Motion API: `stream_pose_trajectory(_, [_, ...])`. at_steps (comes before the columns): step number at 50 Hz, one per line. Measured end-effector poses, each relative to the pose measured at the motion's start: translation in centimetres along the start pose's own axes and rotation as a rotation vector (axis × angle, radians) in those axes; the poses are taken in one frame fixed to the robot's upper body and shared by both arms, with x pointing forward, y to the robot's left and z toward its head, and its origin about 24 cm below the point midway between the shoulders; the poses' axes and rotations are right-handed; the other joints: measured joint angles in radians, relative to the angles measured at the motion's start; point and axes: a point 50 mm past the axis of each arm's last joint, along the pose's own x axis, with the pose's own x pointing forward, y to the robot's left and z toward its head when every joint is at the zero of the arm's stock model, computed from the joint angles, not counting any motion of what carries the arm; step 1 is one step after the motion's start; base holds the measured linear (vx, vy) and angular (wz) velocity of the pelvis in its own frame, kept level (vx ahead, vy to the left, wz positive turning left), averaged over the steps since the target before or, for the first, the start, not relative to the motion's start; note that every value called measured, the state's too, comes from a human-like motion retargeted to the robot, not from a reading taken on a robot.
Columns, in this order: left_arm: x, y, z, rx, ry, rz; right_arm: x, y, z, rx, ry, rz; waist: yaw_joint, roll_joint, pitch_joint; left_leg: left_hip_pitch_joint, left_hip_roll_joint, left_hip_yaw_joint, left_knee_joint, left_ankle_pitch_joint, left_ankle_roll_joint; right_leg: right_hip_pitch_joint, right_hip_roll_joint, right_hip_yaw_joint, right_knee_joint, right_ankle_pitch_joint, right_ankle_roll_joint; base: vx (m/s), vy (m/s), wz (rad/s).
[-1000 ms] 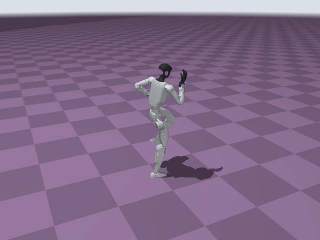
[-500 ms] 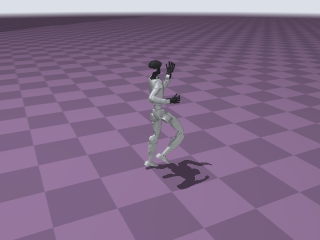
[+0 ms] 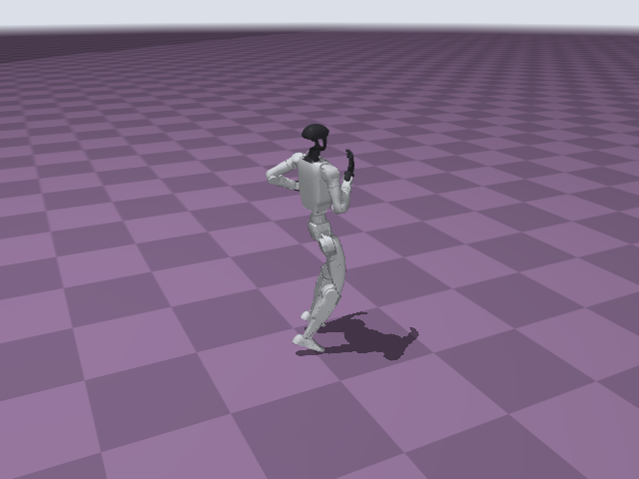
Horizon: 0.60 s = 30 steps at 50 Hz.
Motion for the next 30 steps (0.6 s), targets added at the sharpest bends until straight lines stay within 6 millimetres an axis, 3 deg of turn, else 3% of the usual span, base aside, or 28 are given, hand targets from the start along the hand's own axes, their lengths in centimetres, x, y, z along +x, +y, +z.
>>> stream_pose_trajectory(2, [1.8,-1.2,-0.5,0.037,-0.067,0.029,-1.3,-0.5,-1.9,-0.057,0.103,-0.059,-0.042,0.069,-0.038,0.170,0.048,-0.040,-0.380,0.141,-0.061,-0.303,0.060,-0.059,0.606,-0.205,-0.039,0.16,0.07,0.04])
stream_pose_trajectory(3, [3.3,-1.6,0.0,0.025,-0.122,0.053,-1.8,-0.9,-2.9,-0.094,0.152,-0.090,-0.071,0.077,-0.046,0.200,0.062,-0.061,-0.469,0.108,-0.055,-0.468,0.061,-0.092,0.888,-0.262,-0.001,0.09,0.04,0.43])
stream_pose_trajectory(5, [6.5,-3.9,0.8,-0.016,-0.241,0.041,-2.8,-1.8,-4.7,-0.186,0.237,-0.141,-0.148,0.095,-0.051,0.225,0.091,-0.073,-0.539,-0.141,-0.042,-0.750,0.039,-0.150,1.340,-0.361,0.039,-0.02,0.05,0.77])
stream_pose_trajectory(6, [8.4,-5.9,2.0,-0.064,-0.324,0.020,-3.3,-2.5,-5.5,-0.240,0.273,-0.166,-0.201,0.095,-0.032,0.219,0.090,-0.069,-0.541,-0.267,-0.005,-0.871,0.016,-0.154,1.508,-0.394,0.078,-0.15,0.07,1.17])
stream_pose_trajectory(8, [11.8,-10.7,6.5,-0.095,-0.548,-0.063,-4.5,-4.3,-6.4,-0.308,0.334,-0.257,-0.290,0.079,0.022,0.166,0.073,-0.086,-0.485,-0.437,0.107,-1.062,0.000,-0.137,1.750,-0.499,0.097,-0.25,0.04,1.42])
stream_pose_trajectory(10, [12.7,-15.2,14.0,-0.096,-0.848,-0.202,-6.9,-6.3,-5.6,-0.331,0.384,-0.376,-0.350,0.053,0.092,0.073,0.047,-0.158,-0.308,-0.512,0.198,-1.147,-0.033,-0.116,1.827,-0.542,0.103,-0.17,-0.04,1.28])
stream_pose_trajectory(12, [10.6,-17.9,19.9,-0.095,-1.118,-0.321,-9.4,-6.7,-3.0,-0.314,0.411,-0.420,-0.328,0.055,0.046,0.027,0.054,-0.145,-0.269,-0.457,0.176,-1.188,-0.026,-0.115,1.738,-0.513,0.044,0.10,-0.07,-0.19])
stream_pose_trajectory(13, [9.2,-18.3,21.5,-0.133,-1.204,-0.337,-10.3,-6.3,-1.5,-0.310,0.434,-0.407,-0.318,0.064,-0.008,0.051,0.061,-0.114,-0.339,-0.383,0.158,-1.181,-0.001,-0.116,1.649,-0.481,0.018,0.25,-0.08,-0.81])
stream_pose_trajectory(15, [7.1,-17.4,22.5,-0.252,-1.297,-0.319,-11.4,-5.5,0.6,-0.293,0.505,-0.358,-0.355,0.091,-0.101,0.136,0.071,-0.092,-0.529,-0.159,0.086,-1.067,0.052,-0.132,1.401,-0.385,-0.002,0.31,-0.10,-0.35])
stream_pose_trajectory(17, [5.6,-16.1,22.0,-0.339,-1.310,-0.336,-13.1,-5.6,1.4,-0.266,0.612,-0.372,-0.428,0.105,-0.129,0.199,0.072,-0.134,-0.604,0.043,-0.011,-0.815,0.071,-0.149,1.053,-0.229,0.027,0.30,-0.12,1.00])
stream_pose_trajectory(18, [5.1,-15.5,21.6,-0.359,-1.295,-0.366,-14.3,-5.8,1.5,-0.269,0.674,-0.401,-0.453,0.091,-0.124,0.218,0.058,-0.145,-0.578,0.071,-0.020,-0.657,0.069,-0.145,0.848,-0.130,0.062,0.26,-0.13,1.42])
stream_pose_trajectory(20, [4.5,-14.6,20.6,-0.373,-1.237,-0.450,-16.4,-6.1,1.1,-0.335,0.787,-0.452,-0.450,0.019,-0.074,0.216,-0.005,-0.101,-0.352,-0.025,0.053,-0.301,0.063,-0.060,0.355,0.092,0.140,0.19,-0.13,1.00])
stream_pose_trajectory(22, [4.8,-13.6,19.2,-0.419,-1.135,-0.476,-17.4,-7.2,-0.9,-0.378,0.814,-0.545,-0.384,-0.091,-0.017,0.032,-0.066,-0.006,0.191,-0.236,0.162,-0.012,0.000,0.102,-0.138,0.323,0.218,0.06,-0.11,-0.16])
stream_pose_trajectory(23, [5.1,-13.3,18.5,-0.447,-1.075,-0.477,-17.3,-7.9,-2.3,-0.401,0.825,-0.559,-0.343,-0.139,-0.012,-0.119,-0.081,0.037,0.481,-0.319,0.200,0.054,-0.051,0.176,-0.299,0.363,0.240,-0.02,-0.08,-0.51])
stream_pose_trajectory(25, [6.2,-12.6,16.8,-0.460,-0.958,-0.455,-16.3,-9.5,-5.2,-0.450,0.833,-0.545,-0.265,-0.194,0.006,-0.441,-0.071,0.081,0.993,-0.412,0.215,0.107,-0.129,0.243,-0.434,0.156,0.212,-0.08,-0.07,-0.50])
stream_pose_trajectory(27, [7.9,-10.8,14.0,-0.370,-0.833,-0.319,-13.3,-11.5,-6.7,-0.499,0.744,-0.530,-0.171,-0.191,0.054,-0.707,-0.023,0.071,1.350,-0.443,0.127,0.113,-0.151,0.259,-0.439,-0.147,0.139,-0.13,-0.08,-1.13])
stream_pose_trajectory(28, [8.8,-9.4,12.1,-0.336,-0.747,-0.216,-10.6,-12.5,-6.7,-0.539,0.651,-0.510,-0.118,-0.171,0.105,-0.794,0.003,0.053,1.470,-0.461,0.063,0.106,-0.144,0.292,-0.415,-0.235,0.095,-0.17,-0.08,-1.85])
stream_pose_trajectory(30, [9.7,-5.9,7.4,-0.294,-0.531,-0.031,-3.8,-12.8,-5.4,-0.553,0.411,-0.413,-0.051,-0.135,0.190,-0.879,0.053,0.019,1.578,-0.507,-0.011,0.063,-0.107,0.380,-0.309,-0.290,0.038,-0.15,-0.07,-1.66])
